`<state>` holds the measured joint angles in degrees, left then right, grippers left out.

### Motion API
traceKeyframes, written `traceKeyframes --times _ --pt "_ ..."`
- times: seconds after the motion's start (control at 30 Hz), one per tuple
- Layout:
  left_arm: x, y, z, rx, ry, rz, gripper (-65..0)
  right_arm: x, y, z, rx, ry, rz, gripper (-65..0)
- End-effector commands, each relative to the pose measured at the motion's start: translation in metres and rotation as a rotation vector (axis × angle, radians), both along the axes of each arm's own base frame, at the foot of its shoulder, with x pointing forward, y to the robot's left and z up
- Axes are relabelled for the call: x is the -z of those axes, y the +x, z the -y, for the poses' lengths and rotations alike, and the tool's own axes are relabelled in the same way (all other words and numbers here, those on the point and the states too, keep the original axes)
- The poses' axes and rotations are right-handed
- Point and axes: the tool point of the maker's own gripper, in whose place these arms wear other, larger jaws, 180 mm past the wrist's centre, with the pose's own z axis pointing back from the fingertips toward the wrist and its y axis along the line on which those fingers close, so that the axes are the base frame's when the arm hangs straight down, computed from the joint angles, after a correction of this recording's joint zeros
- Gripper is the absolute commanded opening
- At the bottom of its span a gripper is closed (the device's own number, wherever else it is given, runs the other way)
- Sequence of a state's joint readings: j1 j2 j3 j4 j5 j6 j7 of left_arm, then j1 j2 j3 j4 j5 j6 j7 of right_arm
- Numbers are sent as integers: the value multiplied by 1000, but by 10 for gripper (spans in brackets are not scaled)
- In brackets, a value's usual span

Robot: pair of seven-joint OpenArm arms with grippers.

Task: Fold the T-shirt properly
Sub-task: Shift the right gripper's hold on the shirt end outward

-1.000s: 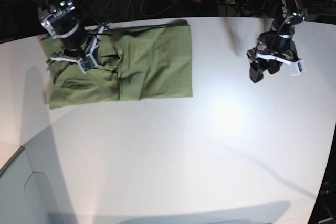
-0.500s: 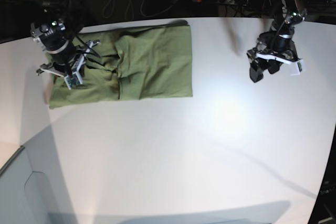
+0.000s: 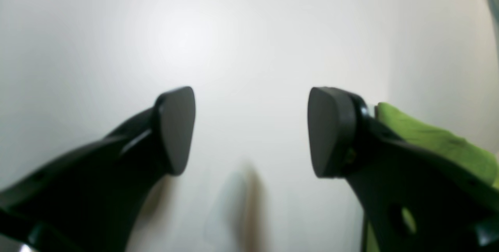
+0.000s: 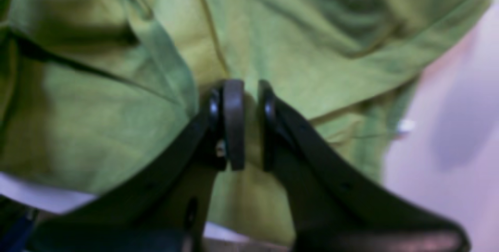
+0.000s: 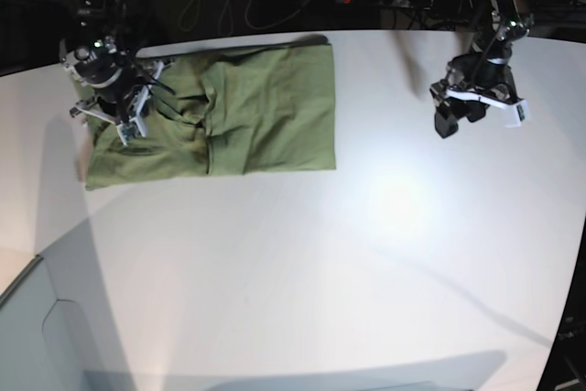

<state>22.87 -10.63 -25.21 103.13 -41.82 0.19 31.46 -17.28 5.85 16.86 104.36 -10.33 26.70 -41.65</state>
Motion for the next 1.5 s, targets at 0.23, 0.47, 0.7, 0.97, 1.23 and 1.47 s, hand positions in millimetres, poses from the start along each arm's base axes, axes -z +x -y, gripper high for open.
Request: traceKeyframes --times 0.23,0.47,0.7,0.97,1.23,1.47 --pt "-10 6 -3 -3 6 43 -218 -55 29 36 77 -69 176 -279" --pt "-10 6 -3 -3 6 43 -218 -21 36 66 151 -28 92 -146" --pt "-11 7 -3 -3 6 44 -218 11 26 88 245 20 11 -146" --pt "-14 12 -3 -3 5 59 -218 35 20 85 262 60 -52 -149" --pt "-14 12 -3 -3 5 59 -218 46 13 70 165 93 -103 -377" --pt "-14 12 -3 -3 5 59 -218 54 8 69 168 104 -127 -650"
